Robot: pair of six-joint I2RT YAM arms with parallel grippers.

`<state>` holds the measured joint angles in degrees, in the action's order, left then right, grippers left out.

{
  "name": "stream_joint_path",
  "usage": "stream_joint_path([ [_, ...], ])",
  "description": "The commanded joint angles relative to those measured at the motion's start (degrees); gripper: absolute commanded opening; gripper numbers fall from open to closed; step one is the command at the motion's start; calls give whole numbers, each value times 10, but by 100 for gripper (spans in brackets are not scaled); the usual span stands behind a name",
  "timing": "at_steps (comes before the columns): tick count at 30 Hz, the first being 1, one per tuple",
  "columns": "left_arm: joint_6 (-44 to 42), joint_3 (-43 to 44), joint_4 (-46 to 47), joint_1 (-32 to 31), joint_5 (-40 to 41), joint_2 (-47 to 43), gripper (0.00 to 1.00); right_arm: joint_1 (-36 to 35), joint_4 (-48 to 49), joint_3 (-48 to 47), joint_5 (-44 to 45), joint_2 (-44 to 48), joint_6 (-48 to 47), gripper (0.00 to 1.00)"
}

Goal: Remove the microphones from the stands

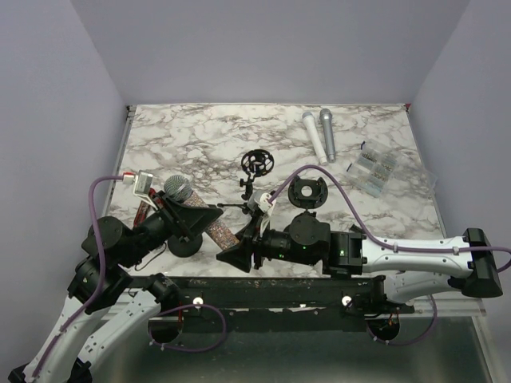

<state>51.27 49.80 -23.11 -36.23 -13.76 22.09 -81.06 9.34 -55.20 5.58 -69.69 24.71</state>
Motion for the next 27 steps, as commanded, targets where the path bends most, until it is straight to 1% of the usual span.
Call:
stream_joint_path([
  [1, -14, 3, 15, 2, 1, -17, 48, 0, 26, 6, 5, 18, 2, 27],
  [2, -15, 4, 9, 2, 5, -19, 62, 0, 27, 6, 7, 19, 1, 27],
  [4, -23, 11, -6, 2, 18, -24, 80, 0, 26, 5, 11, 20, -2, 27],
  [7, -38, 22, -34, 2, 42, -34, 95, 0, 25, 5, 25, 24, -8, 27],
  [8, -45, 26, -44, 2, 51, -38, 98, 0, 23, 4, 30, 26, -10, 27],
  [12, -71, 45, -94, 2, 92, -55, 98, -1, 11, 1, 68, 40, -28, 27],
  [17, -92, 55, -139, 2, 165, -93, 98, 0, -19, -18, 144, 71, -71, 27],
  [21, -100, 62, -164, 2, 200, -116, 99, 0, -31, -38, 235, 96, -121, 28],
  [27, -105, 65, -172, 2, 207, -120, 98, 3, -21, -82, 381, 102, -218, 28],
])
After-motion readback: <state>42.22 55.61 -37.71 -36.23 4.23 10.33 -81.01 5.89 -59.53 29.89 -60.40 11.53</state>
